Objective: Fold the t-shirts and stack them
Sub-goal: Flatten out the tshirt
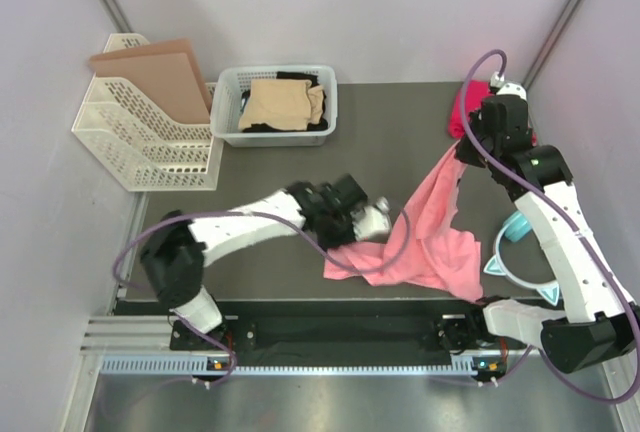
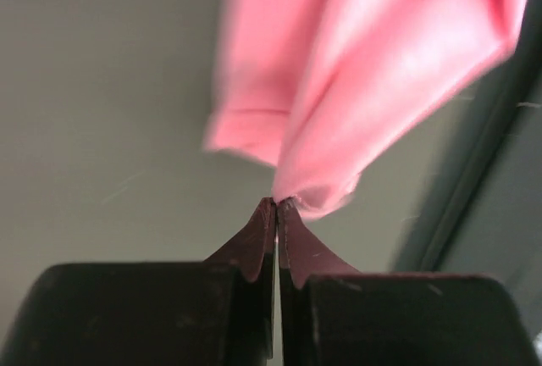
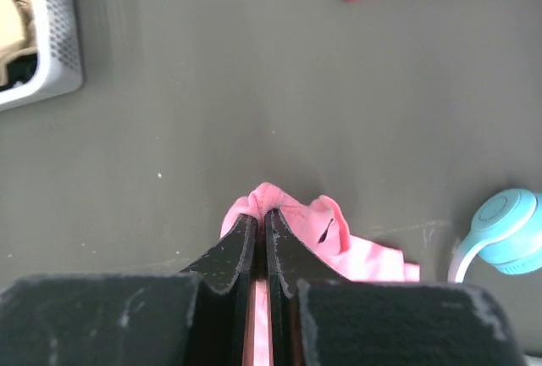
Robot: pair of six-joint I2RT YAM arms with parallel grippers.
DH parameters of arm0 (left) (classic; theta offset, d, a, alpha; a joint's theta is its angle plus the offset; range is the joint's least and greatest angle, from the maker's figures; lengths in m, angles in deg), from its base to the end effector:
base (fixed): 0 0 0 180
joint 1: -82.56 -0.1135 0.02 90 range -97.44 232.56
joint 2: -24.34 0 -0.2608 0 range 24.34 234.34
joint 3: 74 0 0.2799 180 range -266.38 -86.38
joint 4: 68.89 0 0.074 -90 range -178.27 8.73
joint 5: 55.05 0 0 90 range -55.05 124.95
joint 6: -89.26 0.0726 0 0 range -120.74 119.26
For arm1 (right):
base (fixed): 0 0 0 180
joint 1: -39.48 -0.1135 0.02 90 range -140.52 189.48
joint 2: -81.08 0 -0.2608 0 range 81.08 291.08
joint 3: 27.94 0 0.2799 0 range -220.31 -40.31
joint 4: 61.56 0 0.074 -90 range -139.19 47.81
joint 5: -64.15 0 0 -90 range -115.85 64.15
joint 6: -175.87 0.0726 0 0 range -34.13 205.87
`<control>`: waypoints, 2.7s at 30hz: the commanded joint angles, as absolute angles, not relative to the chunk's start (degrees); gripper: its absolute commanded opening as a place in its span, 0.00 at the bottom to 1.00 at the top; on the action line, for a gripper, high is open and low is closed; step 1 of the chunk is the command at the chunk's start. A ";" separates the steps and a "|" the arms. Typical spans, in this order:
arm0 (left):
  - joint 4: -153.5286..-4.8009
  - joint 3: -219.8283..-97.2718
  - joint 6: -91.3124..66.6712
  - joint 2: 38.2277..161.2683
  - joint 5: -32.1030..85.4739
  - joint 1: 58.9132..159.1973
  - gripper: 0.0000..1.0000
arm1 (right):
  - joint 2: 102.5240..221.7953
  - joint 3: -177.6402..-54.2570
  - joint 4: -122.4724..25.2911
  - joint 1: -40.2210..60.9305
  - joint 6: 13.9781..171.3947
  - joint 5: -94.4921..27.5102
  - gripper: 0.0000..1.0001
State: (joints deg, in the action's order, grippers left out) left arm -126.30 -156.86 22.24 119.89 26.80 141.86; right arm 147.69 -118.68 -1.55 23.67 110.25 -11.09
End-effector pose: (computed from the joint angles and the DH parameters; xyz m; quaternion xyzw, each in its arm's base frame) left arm 0.1790 -0.3216 0.1744 0.6556 0.7318 -0.1202 0.1420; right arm 0.2829 0.0609 0.3828 0.1243 0.8763 0.0476 0.4630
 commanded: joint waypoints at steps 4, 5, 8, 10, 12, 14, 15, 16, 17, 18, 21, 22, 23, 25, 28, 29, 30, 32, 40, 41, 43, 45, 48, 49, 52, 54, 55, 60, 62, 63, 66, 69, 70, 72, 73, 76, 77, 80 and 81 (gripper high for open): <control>-138.02 -165.29 26.15 101.10 36.25 130.46 0.00 | 143.66 -123.90 -0.68 24.54 108.28 -16.35 0.00; -139.79 -166.00 25.81 100.11 35.92 129.93 0.00 | 142.79 -123.99 -0.24 24.54 108.28 -17.05 0.00; -145.50 -168.55 25.45 96.86 32.05 126.33 0.00 | 140.33 -124.16 1.78 24.37 107.76 -19.96 0.00; -150.84 -171.09 26.33 94.32 30.21 125.54 0.00 | 138.48 -124.34 3.97 24.45 107.49 -22.06 0.00; -154.46 -173.56 27.29 92.55 30.02 125.27 0.00 | 135.32 -125.39 5.91 24.45 107.32 -24.69 0.00; -159.11 -177.42 28.34 89.57 30.81 125.27 0.00 | 132.07 -127.06 9.16 24.45 107.23 -28.20 0.00; -160.71 -178.74 28.70 88.60 31.34 125.27 0.00 | 130.84 -127.93 10.30 24.45 107.23 -29.18 0.00; -161.94 -181.54 28.88 86.85 32.04 125.27 0.00 | 129.00 -128.90 12.75 24.45 107.49 -29.89 0.00; -164.82 -183.13 29.14 86.22 33.70 125.27 0.00 | 128.20 -131.52 14.17 24.45 107.58 -30.94 0.00; -166.07 -186.37 28.88 85.43 34.41 125.27 0.00 | 127.58 -133.02 15.58 24.45 108.19 -31.38 0.00; -167.66 -189.99 27.47 82.55 39.25 125.27 0.00 | 124.86 -138.30 18.66 24.45 109.33 -34.37 0.00; -167.66 -190.18 27.30 81.57 40.30 125.18 0.00 | 123.54 -140.49 18.58 24.45 109.69 -35.25 0.00; -167.66 -190.09 27.12 80.60 41.35 124.92 0.00 | 123.01 -141.38 18.49 24.45 109.86 -36.82 0.00; -167.58 -188.34 27.47 78.05 44.08 123.69 0.00 | 121.69 -143.05 17.97 24.45 110.57 -37.62 0.00; -167.58 -185.44 27.56 75.41 45.05 122.37 0.00 | 121.51 -142.37 17.70 24.54 111.36 -37.10 0.00; -167.58 -184.39 27.39 75.06 44.88 122.20 0.00 | 121.77 -141.22 17.35 24.54 112.14 -35.79 0.00; -167.49 -181.68 27.38 74.45 44.62 122.02 0.00 | 122.29 -139.91 17.17 24.54 112.50 -34.65 0.00; -165.48 -177.98 28.17 73.74 45.58 121.93 0.00 | 124.75 -134.64 16.56 24.54 113.03 -29.92 0.00; -141.86 -145.38 41.59 75.40 49.81 120.62 0.00 | 142.23 -109.49 -7.59 25.24 115.14 -16.82 0.00; -135.47 -141.27 43.36 78.97 48.58 116.17 0.00 | 144.60 -109.22 -10.48 25.42 115.40 -15.58 0.00; -128.15 -139.91 47.14 84.95 44.46 108.61 0.00 | 151.46 -109.92 -12.97 26.03 114.97 -14.17 0.00; -123.37 -144.45 47.34 99.00 40.32 97.88 0.00 | 157.94 -111.50 -15.52 26.82 114.53 -14.59 0.00; -125.81 -157.54 44.62 116.85 35.57 89.86 0.00 | 163.93 -112.82 -17.80 27.09 114.52 -15.65 0.00; -125.39 -159.83 43.57 119.41 35.21 88.72 0.00 | 165.00 -112.74 -18.51 27.09 114.52 -16.00 0.00; -119.43 -161.70 43.82 123.39 35.21 89.23 0.00 | 168.17 -112.56 -21.49 27.09 114.00 -15.92 0.00; -118.45 -163.80 43.03 125.15 32.93 89.32 0.00 | 170.45 -113.61 -21.94 27.00 113.74 -15.57 0.00; -118.88 -164.86 41.98 125.94 32.75 89.32 0.07 | 171.16 -113.88 -21.94 27.09 113.39 -14.96 0.00; -118.45 -165.75 41.71 125.78 33.27 89.24 0.66 | 176.25 -116.77 -22.21 27.00 112.06 -13.90 0.18; -116.87 -163.56 42.06 121.74 33.36 89.15 0.74 | 177.75 -118.35 -20.89 27.09 111.36 -12.50 0.39; -116.69 -162.77 42.32 119.98 33.28 89.06 0.75 | 178.72 -120.01 -20.10 27.09 111.36 -11.71 0.54; -119.58 -159.08 43.81 112.87 31.00 89.15 0.77 | 177.77 -121.52 -17.29 26.91 111.18 -7.05 0.64; -121.79 -152.50 46.01 106.80 28.97 89.15 0.77 | 173.30 -119.17 -15.79 25.86 111.18 -1.69 0.68; -121.09 -147.95 47.32 104.70 29.14 89.15 0.77 | 171.97 -118.02 -15.61 25.34 111.45 -1.16 0.68; -118.89 -143.62 49.25 103.36 30.02 89.15 0.75 | 167.42 -113.37 -15.96 24.89 111.97 -2.72 0.68; -117.84 -140.38 49.44 103.27 30.55 89.15 0.75 | 166.08 -111.61 -15.96 24.20 112.67 -4.91 0.68; -114.41 -137.89 49.01 105.01 31.96 88.97 0.73 | 161.25 -104.58 -16.23 22.70 114.43 -8.44 0.66; -113.88 -138.15 48.74 105.72 31.52 88.88 0.73 | 160.28 -101.34 -16.40 22.35 114.87 -9.23 0.65; -112.39 -140.25 47.34 109.15 30.91 88.71 0.72 | 156.41 -96.93 -16.05 21.38 115.84 -10.55 0.64; -112.12 -140.95 46.81 110.03 30.90 88.71 0.72 | 155.97 -96.13 -15.79 21.38 116.10 -10.64 0.63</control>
